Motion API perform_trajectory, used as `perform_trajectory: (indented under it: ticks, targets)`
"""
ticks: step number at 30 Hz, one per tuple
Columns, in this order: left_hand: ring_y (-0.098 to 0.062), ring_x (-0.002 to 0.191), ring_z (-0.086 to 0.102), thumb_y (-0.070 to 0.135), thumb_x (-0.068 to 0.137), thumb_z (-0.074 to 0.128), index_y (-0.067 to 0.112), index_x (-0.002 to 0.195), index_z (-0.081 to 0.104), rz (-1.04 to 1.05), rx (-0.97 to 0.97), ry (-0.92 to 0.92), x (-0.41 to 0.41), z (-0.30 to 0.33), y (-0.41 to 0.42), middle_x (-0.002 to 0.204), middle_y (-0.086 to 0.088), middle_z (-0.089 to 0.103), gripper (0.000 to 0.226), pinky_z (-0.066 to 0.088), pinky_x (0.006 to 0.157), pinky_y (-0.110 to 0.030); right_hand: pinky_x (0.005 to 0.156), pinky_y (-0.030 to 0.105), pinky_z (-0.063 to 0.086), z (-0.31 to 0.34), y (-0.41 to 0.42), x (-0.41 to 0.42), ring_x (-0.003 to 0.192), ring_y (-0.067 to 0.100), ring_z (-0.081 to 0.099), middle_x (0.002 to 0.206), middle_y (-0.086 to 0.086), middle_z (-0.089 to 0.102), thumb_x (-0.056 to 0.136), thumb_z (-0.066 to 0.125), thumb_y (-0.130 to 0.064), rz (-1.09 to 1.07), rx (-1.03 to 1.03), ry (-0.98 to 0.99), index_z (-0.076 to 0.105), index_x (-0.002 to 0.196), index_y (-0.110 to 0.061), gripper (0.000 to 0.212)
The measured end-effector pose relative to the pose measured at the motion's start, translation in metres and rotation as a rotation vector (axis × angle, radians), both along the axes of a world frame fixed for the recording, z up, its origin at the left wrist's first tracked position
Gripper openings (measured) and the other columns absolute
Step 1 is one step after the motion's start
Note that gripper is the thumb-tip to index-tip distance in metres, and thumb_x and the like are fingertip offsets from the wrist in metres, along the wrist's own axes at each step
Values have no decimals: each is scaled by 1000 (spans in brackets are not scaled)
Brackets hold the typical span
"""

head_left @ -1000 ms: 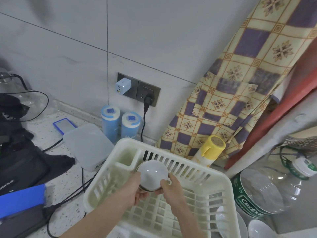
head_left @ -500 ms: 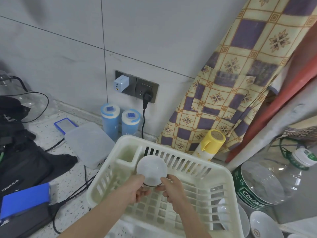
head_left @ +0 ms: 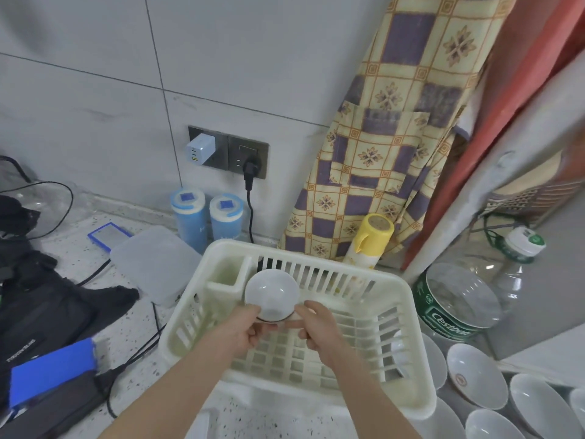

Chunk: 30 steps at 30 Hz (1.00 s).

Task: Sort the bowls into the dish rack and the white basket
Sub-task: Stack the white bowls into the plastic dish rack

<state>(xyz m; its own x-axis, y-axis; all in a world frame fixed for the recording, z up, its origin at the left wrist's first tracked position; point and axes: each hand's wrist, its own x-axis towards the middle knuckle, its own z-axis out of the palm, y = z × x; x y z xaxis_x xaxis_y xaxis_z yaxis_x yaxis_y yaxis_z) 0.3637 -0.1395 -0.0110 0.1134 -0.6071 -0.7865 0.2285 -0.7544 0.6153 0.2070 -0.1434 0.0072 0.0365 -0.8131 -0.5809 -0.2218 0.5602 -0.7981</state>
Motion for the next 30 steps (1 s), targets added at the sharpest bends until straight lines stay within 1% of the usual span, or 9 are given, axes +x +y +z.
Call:
perform_trajectory:
  ticks: [4,6,9,11,15,18,22,26,30]
  targets:
    - [-9,37,46,16,100,39,5,133,40,-1,-37,75,-1,18,10,84,-21,67,35,22,31,-15,40,18,32,27,27,-25,42,7,41,79,-1,78,95,53,-24,-31,-123,-25,45,137,-22,43]
    - [-9,41,39,13,99,40,5,129,40,-12,-90,89,0,31,19,86,-22,69,31,21,31,-15,40,19,32,38,46,-41,41,8,39,81,-2,77,96,52,-23,-64,-176,-67,49,131,-25,35]
    - [-7,34,32,12,100,41,3,124,43,-49,-179,59,1,49,35,89,-23,70,26,21,30,-17,37,18,29,51,74,-67,38,8,34,81,3,77,97,53,-21,-150,-222,-146,57,121,-24,25]
    - [-7,36,32,12,101,43,2,123,45,-97,-243,9,-3,61,47,91,-20,72,25,22,32,-17,35,17,27,56,92,-85,36,8,30,79,7,76,97,53,-18,-220,-250,-187,60,118,-21,22]
    - [-4,41,37,9,95,60,11,112,60,-243,-382,-79,-37,86,83,79,-2,77,18,27,36,-15,35,17,24,61,123,-122,36,8,28,74,10,74,98,53,-14,-325,-286,-234,64,114,-14,19]
    - [-6,44,36,8,91,67,15,109,65,-348,-432,-62,-80,89,119,82,-2,78,20,30,43,-17,36,17,25,59,150,-155,37,8,30,77,13,73,98,54,-15,-372,-281,-229,66,111,-13,18]
    - [-5,46,40,10,91,66,16,107,67,-462,-387,-37,-148,66,169,90,-4,78,17,34,52,-19,37,16,24,47,193,-203,37,8,31,76,14,73,96,57,-16,-440,-210,-240,67,107,-8,16]
    - [-7,46,42,9,89,63,14,107,65,-520,-254,-38,-211,28,222,88,-4,79,18,33,48,-18,34,17,22,24,241,-250,36,10,27,74,16,72,94,60,-16,-480,-84,-230,68,104,-4,17]
    - [-9,44,44,13,90,60,12,106,64,-447,-106,-55,-250,0,265,83,-6,78,17,29,43,-19,33,16,18,2,281,-286,35,10,27,73,18,72,94,59,-14,-486,41,-238,67,102,-1,17]
